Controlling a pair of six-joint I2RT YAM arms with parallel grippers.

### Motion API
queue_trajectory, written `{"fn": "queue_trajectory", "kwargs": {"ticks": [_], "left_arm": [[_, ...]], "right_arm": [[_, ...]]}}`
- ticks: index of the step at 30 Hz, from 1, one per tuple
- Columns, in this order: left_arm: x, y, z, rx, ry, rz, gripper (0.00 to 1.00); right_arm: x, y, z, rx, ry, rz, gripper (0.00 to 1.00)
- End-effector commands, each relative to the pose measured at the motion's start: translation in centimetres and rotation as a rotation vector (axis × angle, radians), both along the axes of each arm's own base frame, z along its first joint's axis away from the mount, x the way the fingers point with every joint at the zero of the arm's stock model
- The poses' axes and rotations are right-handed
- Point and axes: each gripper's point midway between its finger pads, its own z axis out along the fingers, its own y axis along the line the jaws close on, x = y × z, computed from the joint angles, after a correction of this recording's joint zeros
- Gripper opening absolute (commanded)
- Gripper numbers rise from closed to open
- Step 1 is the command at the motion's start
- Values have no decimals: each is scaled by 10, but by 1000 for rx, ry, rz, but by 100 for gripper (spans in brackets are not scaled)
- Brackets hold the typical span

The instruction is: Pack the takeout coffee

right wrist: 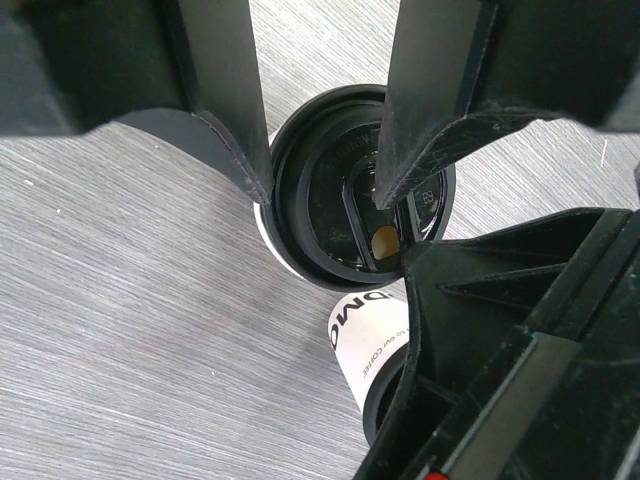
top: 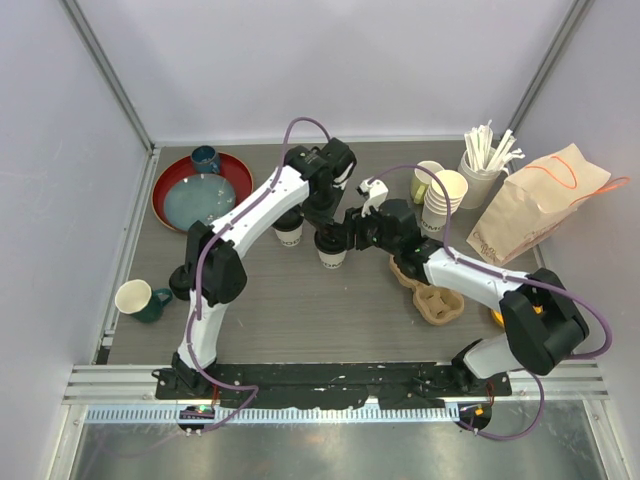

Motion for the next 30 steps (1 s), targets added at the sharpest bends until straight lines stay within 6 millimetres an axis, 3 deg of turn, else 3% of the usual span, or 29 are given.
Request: {"fn": "queue_trajectory", "kwargs": {"ticks": [1,11,14,17,23,30], "left_arm": [[-1,10,11,-30,-6,15,0],[6,6,12,-63,-24,11,0],[4,4,10,-71,-10,8,0],[-1,2,5,-78,12,3,0],[-7,-4,-6,-103,55,-5,0],[-12,-6,-13,-117,78,-10,0]], "right_arm": [[3,2,-6,-28,9,8,51],[2,-1,-24,-52,40,-1,44],[-2,-5,-31,-64,50,-7,38],[-7,-11,-37,-71,59,-18,38],[-21,-23,-63,-87,104,-39,38],[-29,-35,-86,-127,133,-67,28]]}}
